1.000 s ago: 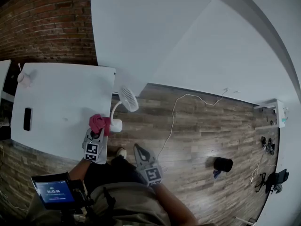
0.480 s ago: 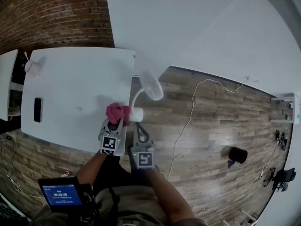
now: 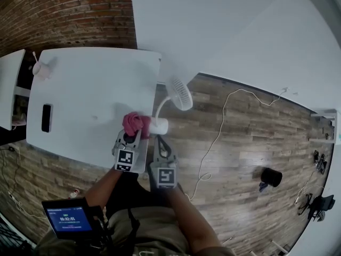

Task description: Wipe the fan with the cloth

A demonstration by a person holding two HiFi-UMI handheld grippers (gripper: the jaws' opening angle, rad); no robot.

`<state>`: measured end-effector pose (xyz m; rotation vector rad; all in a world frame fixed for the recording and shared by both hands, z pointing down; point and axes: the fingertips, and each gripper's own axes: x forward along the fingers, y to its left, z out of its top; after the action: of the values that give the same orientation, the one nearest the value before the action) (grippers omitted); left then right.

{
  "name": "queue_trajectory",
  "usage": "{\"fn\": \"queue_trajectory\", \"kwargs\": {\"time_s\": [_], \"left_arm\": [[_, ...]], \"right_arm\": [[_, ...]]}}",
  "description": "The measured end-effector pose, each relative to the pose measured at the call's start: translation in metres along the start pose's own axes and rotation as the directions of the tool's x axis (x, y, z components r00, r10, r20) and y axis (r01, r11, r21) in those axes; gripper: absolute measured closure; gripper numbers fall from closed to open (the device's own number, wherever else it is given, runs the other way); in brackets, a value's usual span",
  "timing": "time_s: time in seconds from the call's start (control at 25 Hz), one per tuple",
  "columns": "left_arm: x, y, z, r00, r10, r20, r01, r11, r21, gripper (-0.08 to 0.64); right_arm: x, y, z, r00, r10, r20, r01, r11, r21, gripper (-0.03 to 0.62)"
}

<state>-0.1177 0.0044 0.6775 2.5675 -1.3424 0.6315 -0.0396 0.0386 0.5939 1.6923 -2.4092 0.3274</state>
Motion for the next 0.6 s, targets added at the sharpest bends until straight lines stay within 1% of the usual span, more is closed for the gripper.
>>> {"fn": "queue_trajectory", "kwargs": {"time_s": [0.08,0.16,0.28,0.36,0.48,0.56,0.6], "left_arm": [[-0.007,0.016,-0.006,0.998,0.055,-0.034,-0.055,0.998,-0.004,0.486],[-0.015,0.031,-0.006,0.995,0.091,-0.04,-0.091,0.996,-0.008,0.486],[-0.027,0.041,0.007,0.993,0.114,-0.009,-0.114,0.993,-0.019,0.486],[-0.032,0.038,0.021,0.993,0.113,0.02,-0.113,0.993,-0.019,0.486],[-0.038,0.026,0.037,0.994,0.096,0.054,-0.096,0.995,-0.008,0.486],[-0.041,0.016,0.043,0.994,0.084,0.064,-0.084,0.996,0.001,0.486],[-0.043,0.01,0.045,0.995,0.077,0.069,-0.078,0.997,0.011,0.486]], "right_arm": [[0.0,-0.003,0.003,1.0,0.001,0.005,-0.001,1.0,0.01,0.59],[0.001,-0.006,0.006,1.0,0.0,0.012,-0.001,1.0,0.013,0.589],[0.0,-0.009,0.011,1.0,0.005,0.021,-0.005,1.0,0.018,0.589],[-0.002,-0.009,0.016,0.999,0.016,0.028,-0.017,0.999,0.035,0.589],[-0.006,-0.001,0.032,0.996,0.064,0.067,-0.07,0.994,0.086,0.589],[-0.008,0.01,0.042,0.988,0.128,0.085,-0.138,0.984,0.116,0.589],[-0.009,0.017,0.046,0.981,0.169,0.09,-0.18,0.976,0.123,0.539]]}}
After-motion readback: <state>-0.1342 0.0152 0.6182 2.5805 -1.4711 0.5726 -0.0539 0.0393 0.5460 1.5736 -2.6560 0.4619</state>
